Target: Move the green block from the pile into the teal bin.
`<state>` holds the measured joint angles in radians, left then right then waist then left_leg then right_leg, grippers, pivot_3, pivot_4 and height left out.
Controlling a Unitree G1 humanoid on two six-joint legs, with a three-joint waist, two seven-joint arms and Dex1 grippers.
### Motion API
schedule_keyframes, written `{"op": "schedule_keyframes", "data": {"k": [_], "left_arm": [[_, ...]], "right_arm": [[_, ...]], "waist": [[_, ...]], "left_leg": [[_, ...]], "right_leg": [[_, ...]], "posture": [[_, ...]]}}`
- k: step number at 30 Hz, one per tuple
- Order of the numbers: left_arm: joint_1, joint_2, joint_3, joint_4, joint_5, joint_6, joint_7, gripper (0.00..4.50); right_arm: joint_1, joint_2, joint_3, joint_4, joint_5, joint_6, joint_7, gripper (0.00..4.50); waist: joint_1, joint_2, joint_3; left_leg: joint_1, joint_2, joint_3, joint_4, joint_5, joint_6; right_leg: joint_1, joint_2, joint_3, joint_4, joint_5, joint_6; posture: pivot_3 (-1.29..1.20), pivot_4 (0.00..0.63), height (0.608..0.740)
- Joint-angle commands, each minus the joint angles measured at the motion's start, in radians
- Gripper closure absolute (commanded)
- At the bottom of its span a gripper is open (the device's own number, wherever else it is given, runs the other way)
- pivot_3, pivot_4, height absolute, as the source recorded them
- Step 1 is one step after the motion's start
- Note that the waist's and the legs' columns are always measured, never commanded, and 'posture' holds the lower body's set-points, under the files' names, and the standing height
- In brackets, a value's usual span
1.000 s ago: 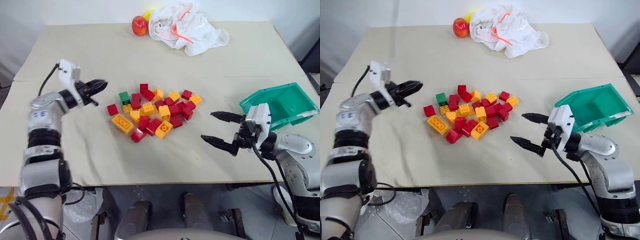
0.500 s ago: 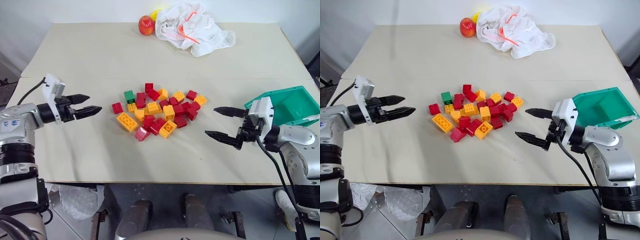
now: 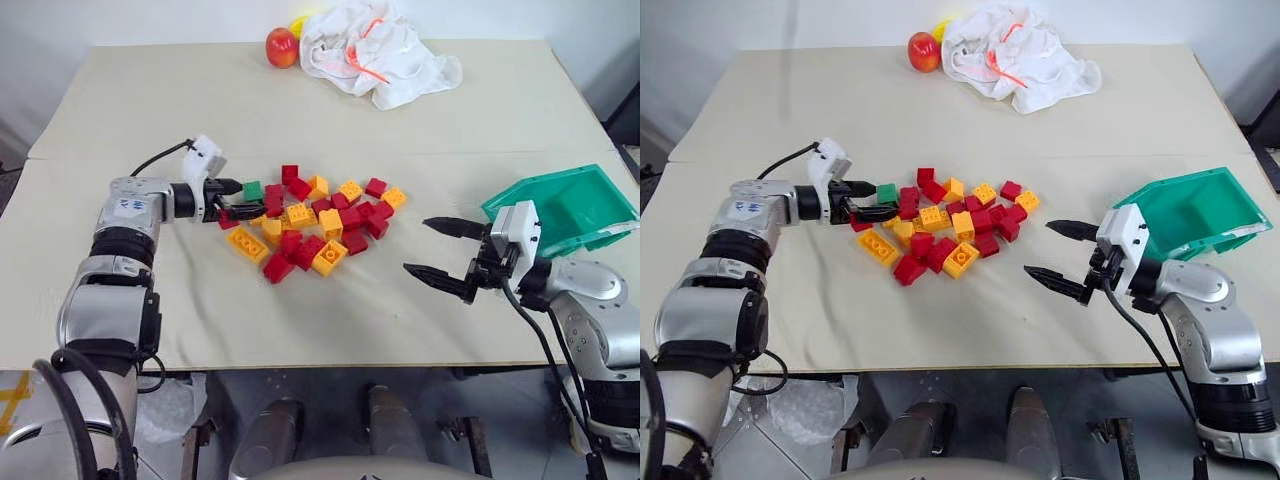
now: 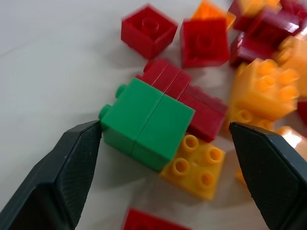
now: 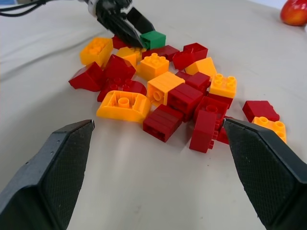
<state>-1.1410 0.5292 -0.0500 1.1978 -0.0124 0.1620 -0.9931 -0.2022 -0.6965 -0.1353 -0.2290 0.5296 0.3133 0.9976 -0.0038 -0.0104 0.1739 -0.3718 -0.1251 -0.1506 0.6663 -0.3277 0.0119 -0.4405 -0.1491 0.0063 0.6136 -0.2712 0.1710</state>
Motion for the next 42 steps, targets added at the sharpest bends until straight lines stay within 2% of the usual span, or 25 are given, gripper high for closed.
{"op": "schedule_keyframes", "data": {"k": [1, 4, 8, 11, 15, 21, 24, 27, 31, 33, 36, 38, 39, 42], "left_arm": [[-0.036, 0.0, 0.002, 0.046, 0.033, -0.041, 0.045, 0.04], [-0.053, -0.004, 0.015, 0.067, 0.039, -0.047, 0.075, 0.59], [-0.062, 0.001, 0.033, 0.075, 0.032, -0.049, 0.074, 1.83], [-0.065, 0.014, 0.055, 0.07, 0.02, -0.048, 0.054, 2.51], [-0.065, 0.034, 0.085, 0.043, -0.003, -0.06, -0.019, 2.51], [-0.084, 0.031, 0.107, -0.099, -0.077, -0.007, -0.238, 2.51], [-0.015, -0.095, 0.009, -0.376, -0.113, 0.066, -0.343, 2.51], [0.034, -0.179, -0.038, -0.507, -0.119, 0.108, -0.337, 2.51], [0.064, -0.282, -0.099, -0.562, -0.116, 0.115, -0.319, 2.51], [0.071, -0.357, -0.151, -0.524, -0.082, 0.062, -0.292, 2.51], [0.072, -0.404, -0.177, -0.48, -0.066, 0.02, -0.277, 2.51], [0.062, -0.448, -0.184, -0.419, -0.065, 0.007, -0.26, 1.79], [0.06, -0.467, -0.186, -0.39, -0.063, -0.008, -0.256, 1.57], [0.059, -0.467, -0.188, -0.342, -0.052, -0.049, -0.261, 0.62]], "right_arm": [[0.017, 0.003, -0.041, -0.048, 0.021, -0.002, -0.022, 0.0], [0.039, 0.001, -0.058, -0.064, 0.028, -0.001, -0.041, 0.0], [0.049, 0.0, -0.061, -0.071, 0.03, -0.002, -0.05, 0.0], [0.046, 0.001, -0.058, -0.071, 0.028, -0.003, -0.055, 0.0], [0.039, -0.002, -0.061, -0.064, 0.027, -0.005, -0.057, 0.0], [0.035, -0.017, -0.082, -0.056, 0.03, -0.004, -0.052, 0.0], [0.068, -0.056, -0.129, -0.062, 0.033, 0.011, -0.041, 0.0], [0.099, -0.077, -0.162, -0.073, 0.038, 0.019, -0.038, 0.0], [0.145, -0.095, -0.212, -0.093, 0.045, 0.033, -0.047, 0.0], [0.185, -0.1, -0.26, -0.114, 0.048, 0.039, -0.063, 0.0], [0.218, -0.101, -0.293, -0.141, 0.052, 0.047, -0.077, 0.0], [0.264, -0.096, -0.329, -0.182, 0.059, 0.062, -0.092, 0.0], [0.291, -0.092, -0.35, -0.207, 0.062, 0.07, -0.102, 0.0], [0.343, -0.085, -0.387, -0.257, 0.069, 0.085, -0.127, 0.0]], "waist": [[0.002, 0.0, 0.0], [0.004, 0.0, 0.0], [0.003, 0.0, 0.0], [0.002, 0.0, 0.0], [0.002, -0.001, 0.0], [0.003, -0.001, 0.0], [0.019, -0.001, 0.0], [0.032, -0.001, 0.0], [0.017, -0.001, 0.001], [0.021, -0.001, 0.001], [0.028, -0.001, 0.001], [0.028, -0.001, 0.001], [0.03, -0.001, 0.001], [0.031, -0.002, 0.001]], "left_leg": [[0.0, 0.0, 0.0, 0.0, 0.0, 0.0], [0.0, 0.0, 0.0, 0.002, 0.0, 0.0], [0.0, 0.0, 0.0, 0.002, 0.0, 0.0], [0.0, 0.0, 0.0, 0.002, 0.0, 0.0], [0.0, 0.0, 0.0, 0.002, 0.0, 0.0], [0.0, 0.0, 0.0, 0.003, 0.0, 0.0], [-0.001, -0.001, -0.001, 0.004, 0.0, 0.0], [-0.002, -0.001, -0.002, 0.008, -0.001, 0.002], [-0.003, 0.0, 0.001, 0.009, -0.002, 0.002], [-0.002, 0.001, 0.003, 0.01, -0.002, 0.001], [-0.002, 0.0, 0.004, 0.013, -0.002, 0.001], [-0.002, 0.0, 0.005, 0.014, -0.002, 0.002], [-0.001, 0.0, 0.006, 0.014, -0.002, 0.002], [0.0, 0.0, 0.006, 0.014, -0.002, 0.002]], "right_leg": [[0.0, 0.0, 0.0, 0.0, 0.0, 0.0], [0.0, 0.0, 0.0, 0.002, 0.0, 0.0], [0.0, 0.0, 0.001, 0.003, 0.0, 0.0], [0.0, 0.0, 0.001, 0.004, 0.0, 0.0], [-0.001, 0.0, 0.001, 0.004, 0.0, 0.0], [-0.001, 0.0, 0.001, 0.004, 0.0, 0.0], [-0.001, -0.001, 0.001, 0.004, 0.0, 0.0], [0.001, -0.001, 0.0, 0.005, 0.0, 0.0], [0.0, 0.0, 0.001, 0.005, 0.0, 0.001], [-0.001, 0.0, 0.002, 0.006, 0.0, 0.0], [0.0, 0.0, 0.002, 0.004, 0.0, 0.0], [0.0, 0.0, 0.003, 0.004, 0.001, 0.001], [0.0, 0.0, 0.003, 0.004, 0.001, 0.0], [0.001, 0.0, 0.003, 0.004, 0.001, 0.0]], "posture": [[0.0, 0.15, 0.74], [0.0, 0.15, 0.74], [0.0, 0.15, 0.74], [0.0, 0.15, 0.74], [0.0, 0.15, 0.74], [0.0, 0.15, 0.74], [0.0, 0.15, 0.74], [0.0, 0.15, 0.74], [0.0, 0.15, 0.74], [0.0, 0.15, 0.74], [0.0, 0.15, 0.74], [0.0, 0.15, 0.74], [0.0, 0.15, 0.74], [0.0, 0.15, 0.74]]}}
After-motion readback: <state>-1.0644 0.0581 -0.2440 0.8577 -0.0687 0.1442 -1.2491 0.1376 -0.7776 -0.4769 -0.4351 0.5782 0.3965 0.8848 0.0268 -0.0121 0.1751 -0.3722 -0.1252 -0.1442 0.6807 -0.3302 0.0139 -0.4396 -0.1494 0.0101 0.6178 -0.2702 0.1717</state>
